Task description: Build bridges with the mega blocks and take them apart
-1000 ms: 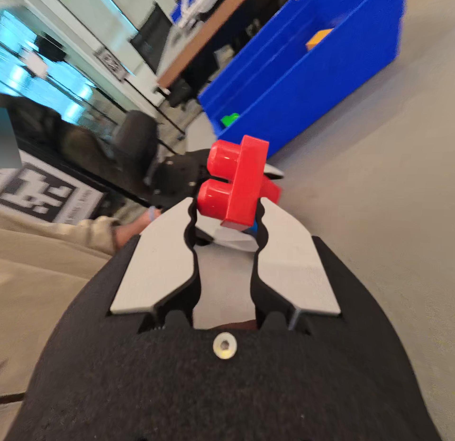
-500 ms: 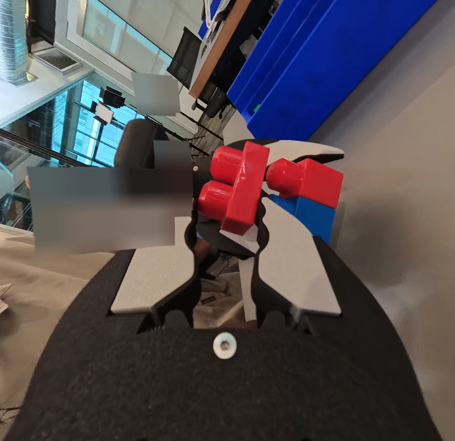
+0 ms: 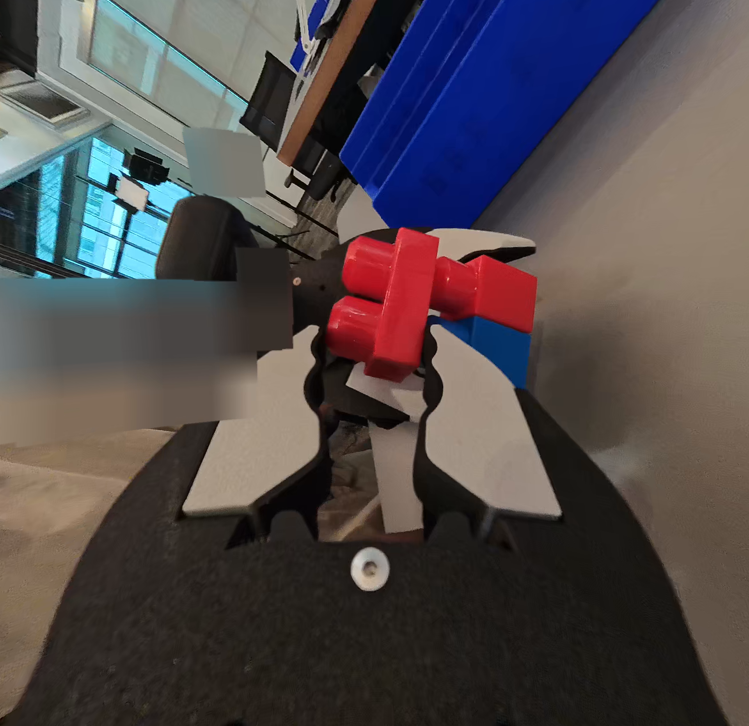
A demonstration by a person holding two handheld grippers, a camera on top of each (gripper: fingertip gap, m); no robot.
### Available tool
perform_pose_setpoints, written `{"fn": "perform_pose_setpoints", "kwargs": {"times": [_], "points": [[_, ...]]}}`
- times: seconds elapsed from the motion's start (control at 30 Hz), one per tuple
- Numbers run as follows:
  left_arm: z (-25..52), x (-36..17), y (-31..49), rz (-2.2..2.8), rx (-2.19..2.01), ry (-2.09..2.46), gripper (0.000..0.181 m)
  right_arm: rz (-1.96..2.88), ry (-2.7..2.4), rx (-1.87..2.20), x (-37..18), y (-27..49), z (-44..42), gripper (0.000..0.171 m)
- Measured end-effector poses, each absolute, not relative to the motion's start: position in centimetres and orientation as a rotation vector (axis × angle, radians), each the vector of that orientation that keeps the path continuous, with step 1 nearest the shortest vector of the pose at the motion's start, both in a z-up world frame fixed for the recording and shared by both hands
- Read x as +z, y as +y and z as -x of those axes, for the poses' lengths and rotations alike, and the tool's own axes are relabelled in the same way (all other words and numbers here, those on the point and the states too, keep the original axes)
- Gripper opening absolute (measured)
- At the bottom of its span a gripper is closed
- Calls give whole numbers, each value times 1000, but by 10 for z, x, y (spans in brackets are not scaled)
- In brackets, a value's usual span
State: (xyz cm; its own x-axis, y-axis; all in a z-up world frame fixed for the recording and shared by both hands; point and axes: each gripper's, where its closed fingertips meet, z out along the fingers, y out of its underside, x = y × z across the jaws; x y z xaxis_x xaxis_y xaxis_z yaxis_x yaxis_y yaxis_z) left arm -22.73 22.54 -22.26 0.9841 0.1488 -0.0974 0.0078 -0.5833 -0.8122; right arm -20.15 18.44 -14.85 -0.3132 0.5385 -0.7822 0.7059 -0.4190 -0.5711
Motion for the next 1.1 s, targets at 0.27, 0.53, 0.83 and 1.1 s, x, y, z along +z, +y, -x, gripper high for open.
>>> {"fn": "perform_pose_setpoints", "kwargs": {"times": [0.27,0.53,0.83,1.1], "points": [[228,-222,225,2188,187,-110,90,-1799,1735,-1811,-151,187,204,49],[228,-225,224,2204,162,-118,90,-1826,2009,-1826,-146,194,206,53],[220,-203,220,2151,76,2,90,-1733,2546,-1994,-120,240,174,79],[184,-193,215,2115,48,236,89,-1663,1506,-2139,-139,227,148,84]]}}
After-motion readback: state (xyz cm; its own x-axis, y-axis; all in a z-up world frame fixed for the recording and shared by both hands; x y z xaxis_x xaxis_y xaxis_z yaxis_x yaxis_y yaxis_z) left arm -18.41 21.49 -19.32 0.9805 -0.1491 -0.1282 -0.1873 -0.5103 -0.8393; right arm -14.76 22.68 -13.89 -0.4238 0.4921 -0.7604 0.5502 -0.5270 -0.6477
